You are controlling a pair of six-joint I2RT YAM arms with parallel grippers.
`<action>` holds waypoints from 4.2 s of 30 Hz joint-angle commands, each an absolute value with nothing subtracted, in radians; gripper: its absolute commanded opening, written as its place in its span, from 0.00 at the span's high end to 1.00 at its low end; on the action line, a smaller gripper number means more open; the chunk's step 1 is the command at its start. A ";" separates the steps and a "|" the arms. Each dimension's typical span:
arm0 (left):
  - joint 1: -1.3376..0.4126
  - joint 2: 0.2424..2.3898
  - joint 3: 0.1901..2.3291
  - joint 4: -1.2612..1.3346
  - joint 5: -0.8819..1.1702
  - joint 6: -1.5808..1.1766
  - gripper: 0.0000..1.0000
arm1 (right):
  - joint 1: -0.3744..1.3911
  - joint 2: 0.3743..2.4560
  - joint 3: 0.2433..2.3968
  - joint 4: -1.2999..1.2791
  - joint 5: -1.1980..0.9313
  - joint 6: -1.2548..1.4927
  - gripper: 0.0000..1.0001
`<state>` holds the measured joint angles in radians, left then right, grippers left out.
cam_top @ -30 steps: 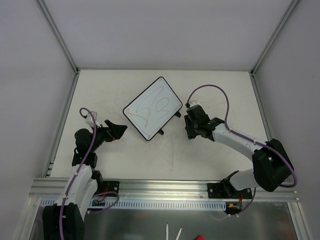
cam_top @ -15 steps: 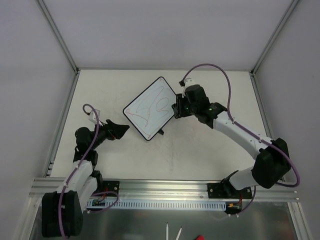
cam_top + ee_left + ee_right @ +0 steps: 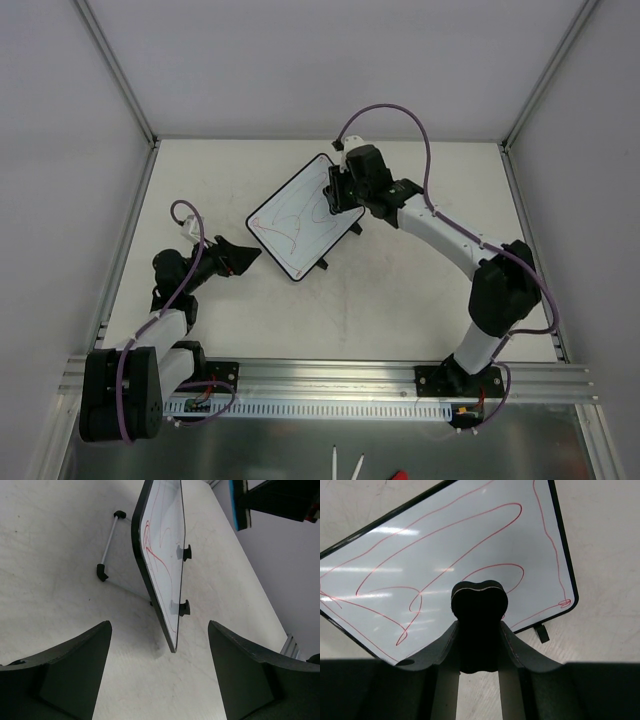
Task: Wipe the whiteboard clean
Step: Pick up the whiteboard eraser from the center of the board, then erase the whiteboard at the whiteboard stand.
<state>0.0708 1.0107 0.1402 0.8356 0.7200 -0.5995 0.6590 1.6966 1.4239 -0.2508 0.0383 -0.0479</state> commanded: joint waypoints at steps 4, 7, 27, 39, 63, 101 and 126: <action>0.061 1.028 0.166 0.971 0.772 -0.575 0.21 | 0.666 1.805 1.586 -0.207 0.086 -0.094 1.00; 0.061 1.026 0.147 1.038 0.776 -0.577 0.21 | 0.666 1.871 1.657 -0.206 0.103 -0.100 1.00; 0.061 1.008 0.175 0.917 0.770 -0.531 0.15 | 0.594 2.066 1.835 -0.169 0.055 -0.090 1.00; 0.061 1.008 0.187 0.893 0.769 -0.531 0.12 | 0.592 2.071 1.759 -0.023 0.011 -0.132 1.00; 0.061 1.005 0.190 0.900 0.776 -0.531 0.11 | 0.632 2.022 1.585 0.083 -0.044 -0.109 1.00; 0.061 0.913 0.163 0.914 0.796 -0.540 0.10 | 0.770 1.910 1.485 0.094 -0.009 -0.195 1.00; 0.202 0.818 0.242 0.651 0.599 -0.761 0.02 | 0.804 1.666 1.390 -0.009 0.023 -0.196 1.00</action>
<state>0.1921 0.8322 0.1612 0.6899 0.6395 -0.6823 0.7750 1.6787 1.4097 -0.0097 0.0544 -0.1955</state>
